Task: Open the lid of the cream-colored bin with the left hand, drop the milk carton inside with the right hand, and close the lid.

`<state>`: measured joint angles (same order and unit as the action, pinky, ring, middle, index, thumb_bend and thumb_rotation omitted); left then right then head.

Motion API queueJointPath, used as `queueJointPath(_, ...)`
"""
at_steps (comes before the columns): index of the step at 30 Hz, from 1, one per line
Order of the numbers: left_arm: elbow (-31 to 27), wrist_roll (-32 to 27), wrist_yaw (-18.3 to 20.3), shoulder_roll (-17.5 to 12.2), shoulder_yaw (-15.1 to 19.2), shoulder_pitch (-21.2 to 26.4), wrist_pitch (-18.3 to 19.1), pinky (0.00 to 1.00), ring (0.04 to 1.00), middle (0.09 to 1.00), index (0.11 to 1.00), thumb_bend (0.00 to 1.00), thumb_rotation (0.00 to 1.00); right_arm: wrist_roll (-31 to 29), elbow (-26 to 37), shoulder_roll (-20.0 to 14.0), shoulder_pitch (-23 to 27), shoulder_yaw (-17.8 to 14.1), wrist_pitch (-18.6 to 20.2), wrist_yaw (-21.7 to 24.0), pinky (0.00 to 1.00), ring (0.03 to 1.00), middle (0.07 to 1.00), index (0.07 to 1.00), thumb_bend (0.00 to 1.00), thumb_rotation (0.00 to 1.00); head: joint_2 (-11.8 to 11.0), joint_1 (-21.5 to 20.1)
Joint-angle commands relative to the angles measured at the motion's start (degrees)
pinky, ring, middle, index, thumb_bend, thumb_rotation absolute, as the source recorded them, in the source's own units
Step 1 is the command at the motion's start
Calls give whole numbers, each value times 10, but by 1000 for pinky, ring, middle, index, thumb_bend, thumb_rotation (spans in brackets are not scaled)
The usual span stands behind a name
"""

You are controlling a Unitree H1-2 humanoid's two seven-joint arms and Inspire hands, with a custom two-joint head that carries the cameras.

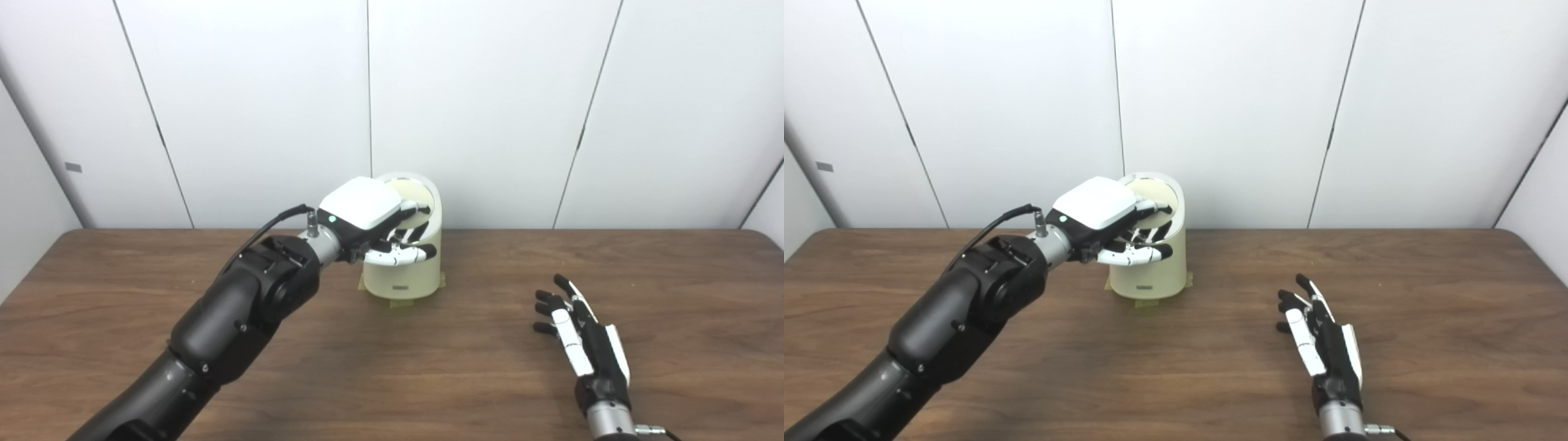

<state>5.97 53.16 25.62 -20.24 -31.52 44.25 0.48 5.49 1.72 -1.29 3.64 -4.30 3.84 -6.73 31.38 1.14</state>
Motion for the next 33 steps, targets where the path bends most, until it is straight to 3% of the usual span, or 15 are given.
queueJointPath(1,18,11,44,-6,-20,10,-8,928,867,851,906,561,1000,-3,16,0,6,-6,-12,-6,735,789,796,910,437,807,2,1)
queueJointPath(8,37,20,64,-2,-34,8,-1,903,846,847,903,592,1000,-6,19,-1,6,-7,-6,-3,712,775,790,914,388,747,4,0)
queueJointPath(13,9,-8,61,-5,-8,4,11,910,863,859,914,577,1000,-22,23,-2,6,-11,0,2,729,782,798,917,450,760,5,1)
queueJointPath(17,-16,-60,-16,12,58,-16,6,862,840,851,909,508,1000,-49,22,-3,7,-18,-2,10,764,802,817,927,448,756,4,1)
queueJointPath(20,-48,-92,-49,35,112,-42,31,815,867,891,945,509,1000,-67,24,1,7,-23,-1,11,766,803,821,927,452,723,4,-3)
queueJointPath(24,-103,-198,-106,97,214,-112,63,813,913,935,950,473,1000,-83,24,1,6,-26,-7,15,760,805,828,926,443,708,7,-3)
queueJointPath(27,-136,-261,-123,125,266,-158,78,887,939,949,972,415,1000,-102,15,-2,7,-31,-25,24,799,832,847,942,462,687,9,-3)
queueJointPath(30,-150,-300,-129,126,295,-193,91,927,958,961,982,430,1000,-102,20,-2,8,-29,-31,26,774,830,849,940,458,679,9,-8)
queueJointPath(33,-155,-332,-140,123,320,-226,101,934,960,963,987,432,1000,-104,24,-2,12,-26,-33,30,745,822,844,923,473,760,10,-10)
